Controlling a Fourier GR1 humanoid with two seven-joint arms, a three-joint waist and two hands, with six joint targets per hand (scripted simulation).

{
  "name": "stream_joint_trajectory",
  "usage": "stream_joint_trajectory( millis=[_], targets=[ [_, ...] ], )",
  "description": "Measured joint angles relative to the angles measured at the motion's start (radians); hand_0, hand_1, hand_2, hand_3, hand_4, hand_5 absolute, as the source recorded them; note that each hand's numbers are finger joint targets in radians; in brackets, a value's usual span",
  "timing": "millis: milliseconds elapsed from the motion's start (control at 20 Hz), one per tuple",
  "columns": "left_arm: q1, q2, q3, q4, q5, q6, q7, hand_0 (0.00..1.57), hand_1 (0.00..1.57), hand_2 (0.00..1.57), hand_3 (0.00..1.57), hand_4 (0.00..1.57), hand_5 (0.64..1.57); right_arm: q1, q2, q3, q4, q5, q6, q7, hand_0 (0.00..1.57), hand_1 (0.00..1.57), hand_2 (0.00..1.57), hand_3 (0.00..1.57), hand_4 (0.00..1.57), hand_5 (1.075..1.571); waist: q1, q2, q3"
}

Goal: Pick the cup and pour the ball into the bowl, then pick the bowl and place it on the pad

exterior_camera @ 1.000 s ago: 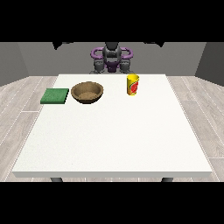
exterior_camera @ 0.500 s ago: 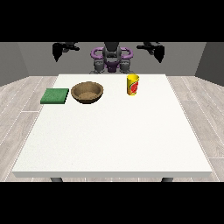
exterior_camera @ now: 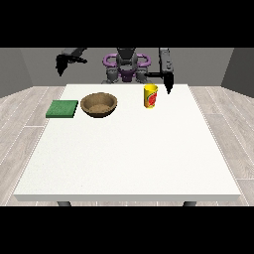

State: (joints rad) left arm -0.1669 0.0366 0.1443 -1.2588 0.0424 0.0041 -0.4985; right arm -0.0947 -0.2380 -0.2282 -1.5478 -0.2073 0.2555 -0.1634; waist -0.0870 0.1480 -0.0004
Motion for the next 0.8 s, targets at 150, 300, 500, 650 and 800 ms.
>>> stream_joint_trajectory(
  millis=[150,300,500,650,800],
  targets=[
    [-0.049,-0.016,0.009,0.115,-0.013,0.038,-0.089,0.0,0.0,0.0,0.0,0.0,1.517,-0.015,-0.007,-0.007,0.013,-0.009,0.018,-0.014,0.0,0.0,0.0,0.0,0.0,1.57,-0.021,0.028,-0.0001],
    [-0.095,-0.002,0.029,0.23,-0.014,0.035,-0.163,0.0,0.0,0.0,0.0,0.0,1.518,-0.025,-0.008,-0.013,0.042,-0.011,0.03,-0.035,0.0,0.0,0.0,0.0,0.0,1.57,-0.021,0.044,-0.0001],
    [-0.15,0.009,0.051,0.354,-0.016,0.045,-0.241,0.0,0.0,0.0,0.0,0.0,1.52,-0.022,-0.008,-0.018,0.091,0.0,0.054,-0.095,0.0,0.0,0.0,0.0,0.0,1.571,-0.028,0.061,0.0001],
    [-0.195,0.007,0.055,0.446,-0.022,0.065,-0.276,0.0,0.0,0.0,0.0,0.0,1.521,-0.024,0.001,-0.009,0.114,0.016,0.05,-0.101,0.0,0.0,0.0,0.0,0.0,1.571,-0.027,0.046,0.0],
    [-0.224,0.006,0.061,0.517,-0.028,0.08,-0.329,0.0,0.0,0.0,0.0,0.0,1.524,-0.045,-0.001,-0.016,0.144,0.023,0.051,-0.13,0.0,0.0,0.0,0.0,0.0,1.571,-0.024,0.064,-0.0002]
  ],
)
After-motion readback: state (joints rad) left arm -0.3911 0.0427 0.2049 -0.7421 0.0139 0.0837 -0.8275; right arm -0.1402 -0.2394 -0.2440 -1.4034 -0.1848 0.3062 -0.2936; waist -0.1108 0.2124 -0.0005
